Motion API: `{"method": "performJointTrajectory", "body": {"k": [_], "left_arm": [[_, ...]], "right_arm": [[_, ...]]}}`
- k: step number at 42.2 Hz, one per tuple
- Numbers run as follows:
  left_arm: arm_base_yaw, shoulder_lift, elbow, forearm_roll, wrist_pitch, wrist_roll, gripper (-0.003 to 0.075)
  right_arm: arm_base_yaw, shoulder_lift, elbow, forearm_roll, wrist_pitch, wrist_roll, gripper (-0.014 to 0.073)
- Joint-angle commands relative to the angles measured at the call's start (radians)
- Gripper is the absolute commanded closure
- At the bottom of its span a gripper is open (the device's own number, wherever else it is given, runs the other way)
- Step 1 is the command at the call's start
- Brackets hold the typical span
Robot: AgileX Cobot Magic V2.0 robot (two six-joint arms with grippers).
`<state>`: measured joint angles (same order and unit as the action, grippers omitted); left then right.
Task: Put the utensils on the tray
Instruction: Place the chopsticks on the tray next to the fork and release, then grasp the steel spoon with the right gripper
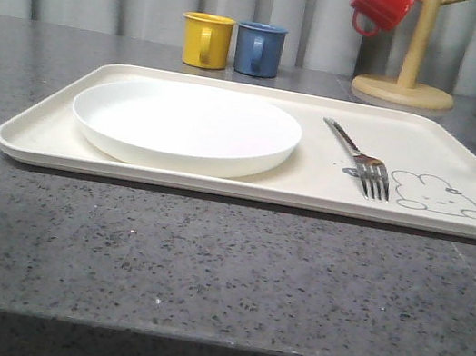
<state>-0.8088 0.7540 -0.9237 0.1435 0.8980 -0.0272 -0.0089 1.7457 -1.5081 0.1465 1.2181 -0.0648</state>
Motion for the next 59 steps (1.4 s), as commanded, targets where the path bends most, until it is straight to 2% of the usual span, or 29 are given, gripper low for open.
{"method": "performJointTrajectory", "body": {"k": [1, 6, 19, 23, 29, 32, 36, 41, 47, 59], "left_arm": [[-0.006, 0.004, -0.026, 0.000, -0.073, -0.013, 0.0352], [-0.006, 0.004, -0.026, 0.000, -0.073, -0.013, 0.0352], [-0.006, 0.004, -0.026, 0.000, -0.073, -0.013, 0.0352], [-0.006, 0.004, -0.026, 0.000, -0.073, -0.013, 0.0352], [-0.006, 0.004, -0.026, 0.000, -0.073, -0.013, 0.0352], [-0.006, 0.004, -0.026, 0.000, -0.073, -0.013, 0.0352], [-0.006, 0.004, -0.026, 0.000, -0.073, -0.013, 0.0352], [-0.006, 0.004, -0.026, 0.000, -0.073, -0.013, 0.0352], [-0.006, 0.004, -0.026, 0.000, -0.073, -0.013, 0.0352], [-0.006, 0.004, -0.026, 0.000, -0.073, -0.013, 0.0352]], "right_arm": [[0.053, -0.054, -0.066, 0.114, 0.063, -0.011, 0.0557], [0.113, -0.041, -0.067, 0.174, 0.014, -0.005, 0.0555], [0.182, 0.039, -0.067, 0.180, -0.012, 0.108, 0.0547], [0.184, 0.048, -0.067, 0.185, -0.011, 0.108, 0.0482], [0.184, 0.048, -0.065, 0.186, -0.010, 0.123, 0.0314], [0.184, 0.044, -0.065, 0.184, -0.007, 0.121, 0.0262], [0.184, 0.014, -0.065, 0.154, -0.012, 0.074, 0.0248], [0.178, -0.056, -0.065, 0.035, -0.012, 0.035, 0.0248], [0.133, -0.131, -0.065, -0.121, 0.021, 0.015, 0.0248], [-0.093, -0.108, -0.061, -0.147, 0.059, -0.029, 0.0253]]}}
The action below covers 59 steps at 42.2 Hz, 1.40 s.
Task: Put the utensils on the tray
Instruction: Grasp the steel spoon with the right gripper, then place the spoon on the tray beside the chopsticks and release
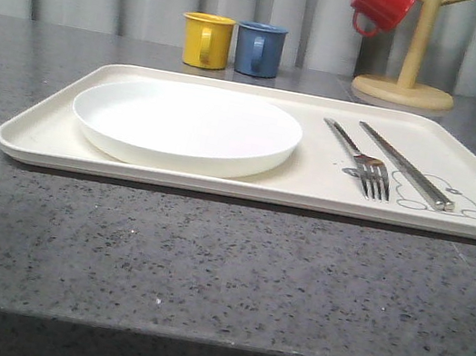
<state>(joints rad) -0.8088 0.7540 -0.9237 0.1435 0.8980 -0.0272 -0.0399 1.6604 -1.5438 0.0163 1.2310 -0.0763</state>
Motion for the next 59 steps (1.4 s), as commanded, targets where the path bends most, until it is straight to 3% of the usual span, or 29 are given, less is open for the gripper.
{"method": "performJointTrajectory", "body": {"k": [1, 11, 26, 29, 36, 39, 45, 59], "left_arm": [[-0.006, 0.004, -0.026, 0.000, -0.073, -0.013, 0.0352], [-0.006, 0.004, -0.026, 0.000, -0.073, -0.013, 0.0352], [-0.006, 0.004, -0.026, 0.000, -0.073, -0.013, 0.0352], [-0.006, 0.004, -0.026, 0.000, -0.073, -0.013, 0.0352], [-0.006, 0.004, -0.026, 0.000, -0.073, -0.013, 0.0352], [-0.006, 0.004, -0.026, 0.000, -0.073, -0.013, 0.0352], [-0.006, 0.004, -0.026, 0.000, -0.073, -0.013, 0.0352], [-0.006, 0.004, -0.026, 0.000, -0.075, -0.013, 0.0352]], "right_arm": [[-0.079, -0.016, -0.024, -0.016, 0.045, -0.017, 0.0253], [-0.145, 0.072, -0.020, -0.026, 0.039, -0.033, 0.0253], [-0.146, 0.161, -0.020, -0.081, 0.000, -0.033, 0.0256], [-0.146, 0.161, -0.020, -0.081, 0.000, -0.033, 0.0313], [-0.146, 0.160, -0.020, -0.073, 0.000, -0.033, 0.0600], [-0.146, 0.152, -0.021, -0.059, 0.002, -0.033, 0.0658], [-0.131, 0.088, -0.029, 0.061, 0.025, -0.033, 0.0661], [0.066, -0.005, -0.029, 0.276, 0.051, -0.037, 0.0661]]}}
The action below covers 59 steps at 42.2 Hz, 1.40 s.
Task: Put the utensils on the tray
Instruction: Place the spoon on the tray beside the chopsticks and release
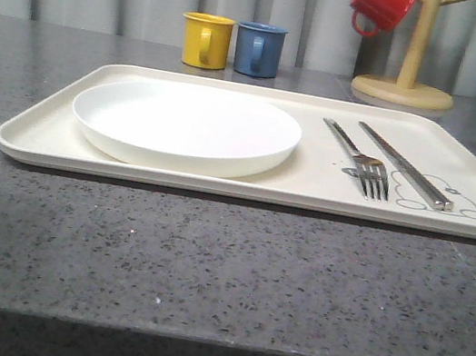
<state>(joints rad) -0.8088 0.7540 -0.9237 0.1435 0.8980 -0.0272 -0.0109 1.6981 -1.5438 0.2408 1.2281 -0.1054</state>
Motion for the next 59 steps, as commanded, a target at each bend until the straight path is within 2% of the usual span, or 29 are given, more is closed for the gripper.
{"method": "performJointTrajectory", "body": {"k": [1, 6, 11, 21, 24, 32, 38, 43, 48, 53, 59], "left_arm": [[-0.006, 0.004, -0.026, 0.000, -0.075, -0.013, 0.0352], [-0.006, 0.004, -0.026, 0.000, -0.078, -0.013, 0.0352], [-0.006, 0.004, -0.026, 0.000, -0.078, -0.013, 0.0352], [-0.006, 0.004, -0.026, 0.000, -0.080, -0.013, 0.0352], [-0.006, 0.004, -0.026, 0.000, -0.080, -0.013, 0.0352], [-0.006, 0.004, -0.026, 0.000, -0.084, -0.013, 0.0352], [-0.006, 0.004, -0.026, 0.000, -0.084, -0.013, 0.0352], [-0.006, 0.004, -0.026, 0.000, -0.084, -0.013, 0.0352], [-0.006, 0.004, -0.026, 0.000, -0.084, -0.013, 0.0352], [-0.006, 0.004, -0.026, 0.000, -0.095, -0.013, 0.0352], [-0.006, 0.004, -0.026, 0.000, -0.110, -0.013, 0.0352]], "right_arm": [[0.053, -0.038, -0.028, 0.058, 0.046, -0.004, 0.0661], [0.101, -0.011, -0.028, 0.059, -0.001, 0.049, 0.0659], [0.106, 0.029, -0.028, 0.059, -0.044, 0.091, 0.0659], [0.106, 0.082, -0.028, 0.051, -0.069, 0.095, 0.0648], [0.106, 0.087, -0.028, 0.051, -0.085, 0.095, 0.0606], [0.104, 0.101, -0.027, 0.045, -0.118, 0.096, 0.0403], [0.104, 0.081, -0.027, 0.032, -0.151, 0.096, 0.0340], [0.106, 0.018, -0.027, 0.028, -0.168, 0.075, 0.0340], [0.119, -0.082, -0.022, 0.022, -0.175, -0.009, 0.0340], [0.191, -0.257, 0.061, -0.019, -0.182, -0.113, 0.0342], [0.243, -0.423, 0.196, -0.068, -0.182, -0.128, 0.0350]]}}
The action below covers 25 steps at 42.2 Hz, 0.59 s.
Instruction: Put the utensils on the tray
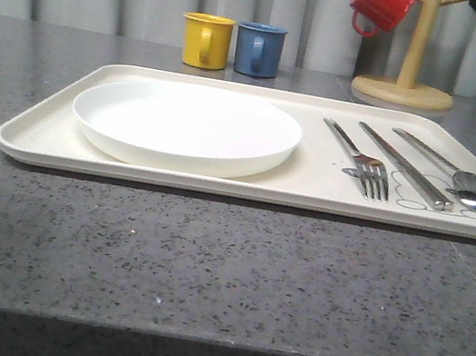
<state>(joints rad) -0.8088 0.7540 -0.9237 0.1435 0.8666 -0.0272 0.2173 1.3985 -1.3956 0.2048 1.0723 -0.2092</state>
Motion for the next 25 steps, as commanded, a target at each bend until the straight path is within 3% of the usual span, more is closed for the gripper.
{"method": "performJointTrajectory", "body": {"k": [1, 13, 25], "left_arm": [[-0.006, 0.004, -0.026, 0.000, -0.081, -0.013, 0.0352], [-0.006, 0.004, -0.026, 0.000, -0.089, -0.013, 0.0352], [-0.006, 0.004, -0.026, 0.000, -0.089, -0.013, 0.0352]], "right_arm": [[0.015, -0.148, 0.069, -0.038, -0.026, -0.024, 0.0350], [0.015, -0.490, 0.297, -0.049, -0.026, 0.002, 0.0350], [0.015, -0.764, 0.362, -0.049, -0.011, 0.015, 0.0350]]}}
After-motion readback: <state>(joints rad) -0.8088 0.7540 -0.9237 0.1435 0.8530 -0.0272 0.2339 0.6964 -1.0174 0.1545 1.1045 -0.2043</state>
